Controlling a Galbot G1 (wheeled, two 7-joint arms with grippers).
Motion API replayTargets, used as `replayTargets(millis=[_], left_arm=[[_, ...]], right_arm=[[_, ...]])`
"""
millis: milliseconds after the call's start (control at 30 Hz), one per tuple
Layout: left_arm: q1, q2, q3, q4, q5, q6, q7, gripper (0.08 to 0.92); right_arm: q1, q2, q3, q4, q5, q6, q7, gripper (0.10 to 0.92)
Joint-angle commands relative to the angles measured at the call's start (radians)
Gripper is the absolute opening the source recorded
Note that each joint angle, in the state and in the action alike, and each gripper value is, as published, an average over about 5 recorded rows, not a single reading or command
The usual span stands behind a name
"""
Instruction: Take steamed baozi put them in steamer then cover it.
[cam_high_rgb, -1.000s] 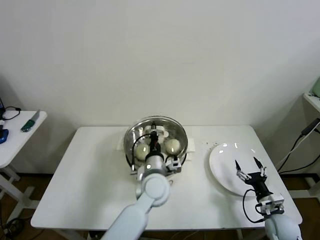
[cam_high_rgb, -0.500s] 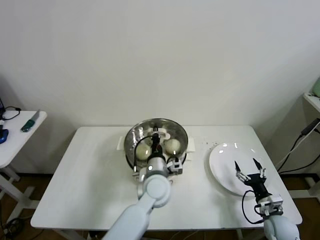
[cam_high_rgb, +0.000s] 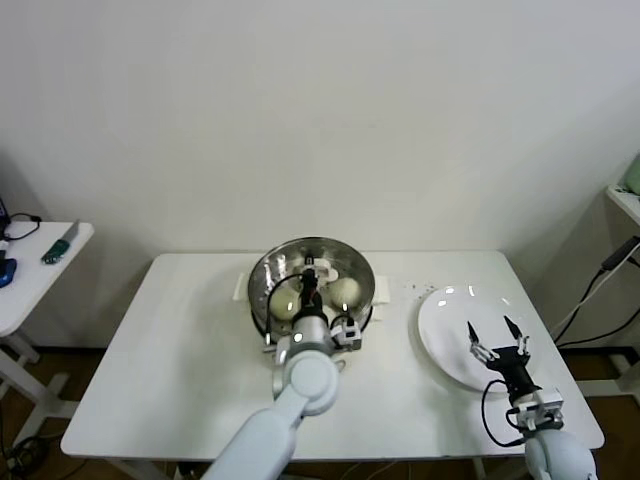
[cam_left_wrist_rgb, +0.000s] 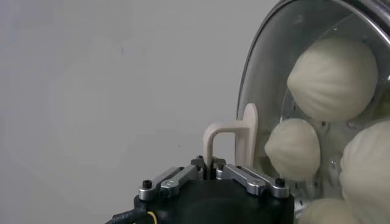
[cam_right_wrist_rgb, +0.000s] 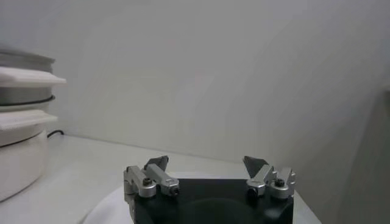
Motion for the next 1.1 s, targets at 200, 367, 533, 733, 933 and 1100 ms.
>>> replayTargets(millis=[200,367,533,733,933,1100], left_arm=[[0.015,0.009,0.003,0.003,-0.014,0.050,-0.031,0.146],[0.016,0.031,0.006,-0.017,-0.044,0.050,-0.019,0.148],[0.025,0.056,0.001,-0.066,-0.067,0.050,-0.005,0.238],[0.053,0.080,-0.006,-0.145,-0.097,0.050,-0.007,0.411],[0.097,0.110,-0.010,-0.248,-0.138,0.050,-0.006,0.584],[0.157,0.141,-0.024,-0.338,-0.180,0.050,-0.019,0.731]], right_arm=[[-0.001,0.013,0.004,-0.001,-0.002,0.003,-0.005,0.823],[-0.001,0.014,0.005,0.000,-0.002,0.003,-0.007,0.823],[-0.001,0.014,0.006,-0.001,-0.001,0.001,-0.009,0.823],[-0.001,0.013,0.005,0.003,0.001,-0.006,-0.012,0.823],[-0.004,0.010,0.005,0.018,0.007,-0.035,-0.010,0.823],[-0.007,0.002,-0.001,0.037,0.005,-0.073,0.000,0.823]])
